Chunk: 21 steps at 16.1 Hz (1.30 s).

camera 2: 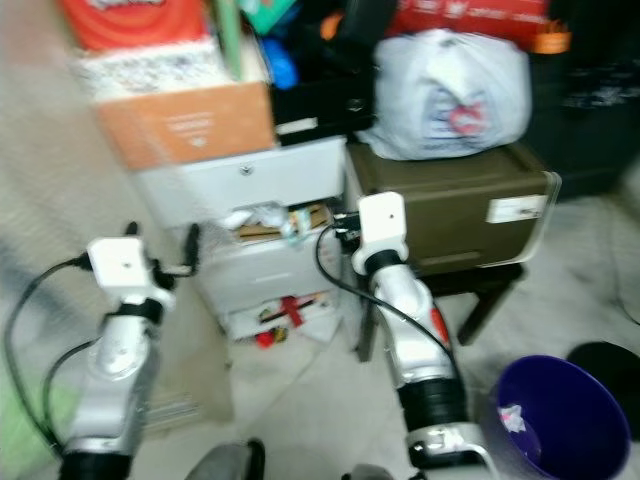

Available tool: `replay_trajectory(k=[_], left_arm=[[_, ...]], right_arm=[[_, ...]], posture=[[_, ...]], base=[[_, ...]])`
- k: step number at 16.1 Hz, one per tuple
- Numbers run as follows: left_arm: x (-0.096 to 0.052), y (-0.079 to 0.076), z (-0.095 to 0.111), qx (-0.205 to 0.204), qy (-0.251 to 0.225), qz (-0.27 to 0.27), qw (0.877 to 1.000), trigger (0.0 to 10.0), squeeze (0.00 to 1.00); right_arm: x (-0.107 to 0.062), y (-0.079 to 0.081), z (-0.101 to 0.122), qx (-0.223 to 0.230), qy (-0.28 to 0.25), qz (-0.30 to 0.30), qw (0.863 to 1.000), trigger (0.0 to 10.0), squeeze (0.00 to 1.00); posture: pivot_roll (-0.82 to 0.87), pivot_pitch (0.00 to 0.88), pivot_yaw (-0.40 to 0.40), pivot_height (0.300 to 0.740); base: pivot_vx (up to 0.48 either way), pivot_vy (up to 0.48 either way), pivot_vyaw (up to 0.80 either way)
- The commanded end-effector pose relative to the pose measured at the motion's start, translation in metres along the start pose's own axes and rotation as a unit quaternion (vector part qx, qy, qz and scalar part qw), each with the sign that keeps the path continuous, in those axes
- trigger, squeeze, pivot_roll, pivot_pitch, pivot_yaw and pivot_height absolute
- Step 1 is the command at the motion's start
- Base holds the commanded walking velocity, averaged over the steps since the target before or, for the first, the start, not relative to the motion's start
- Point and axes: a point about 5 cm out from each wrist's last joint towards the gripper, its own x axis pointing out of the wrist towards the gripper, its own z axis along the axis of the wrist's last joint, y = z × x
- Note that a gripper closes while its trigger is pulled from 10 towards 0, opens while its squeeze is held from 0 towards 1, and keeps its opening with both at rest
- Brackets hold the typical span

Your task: Clean up the room

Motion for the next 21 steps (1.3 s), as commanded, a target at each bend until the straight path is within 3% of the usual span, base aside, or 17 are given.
replay_trajectory(k=[1, 5, 9, 14, 18, 21], left_arm=[[-0.002, 0.004, 0.003, 0.016, -0.005, -0.005, 1.000, 10.0, 0.00], [-0.010, 0.010, 0.008, 0.037, -0.010, -0.026, 0.999, 10.0, 0.00], [-0.030, 0.016, 0.004, 0.044, 0.009, -0.061, 0.997, 10.0, 0.00], [-0.031, 0.002, 0.009, 0.024, 0.001, -0.106, 0.994, 10.0, 0.00], [-0.041, 0.006, 0.003, 0.020, 0.015, -0.119, 0.993, 10.0, 0.00], [-0.040, 0.006, 0.003, 0.024, 0.015, -0.115, 0.993, 10.0, 0.00]], right_arm=[[0.003, 0.004, 0.007, 0.000, -0.011, 0.002, 1.000, 10.0, 0.00], [-0.007, -0.006, 0.003, -0.015, -0.003, -0.018, 1.000, 10.0, 0.00], [-0.029, -0.023, -0.011, -0.059, 0.020, -0.037, 0.997, 10.0, 0.00], [-0.027, -0.015, -0.011, -0.056, 0.021, -0.032, 0.998, 10.0, 0.00], [-0.036, -0.030, -0.022, -0.089, 0.042, -0.053, 0.994, 10.0, 0.00], [-0.038, -0.031, -0.023, -0.085, 0.045, -0.057, 0.994, 10.0, 0.00]], posture=[[-0.04, 0.022, -0.003, 0.740], [-0.03, 0.029, -0.008, 0.740], [-0.03, 0.051, -0.005, 0.740], [-0.03, 0.035, -0.012, 0.740], [-0.03, 0.035, -0.011, 0.740], [-0.04, 0.031, -0.006, 0.740]], base=[[0.000, 0.000, 0.00], [0.000, 0.000, 0.00], [0.000, 0.000, 0.20], [0.000, 0.000, 0.76], [0.000, 0.000, 0.31], [0.000, 0.000, 0.77]])
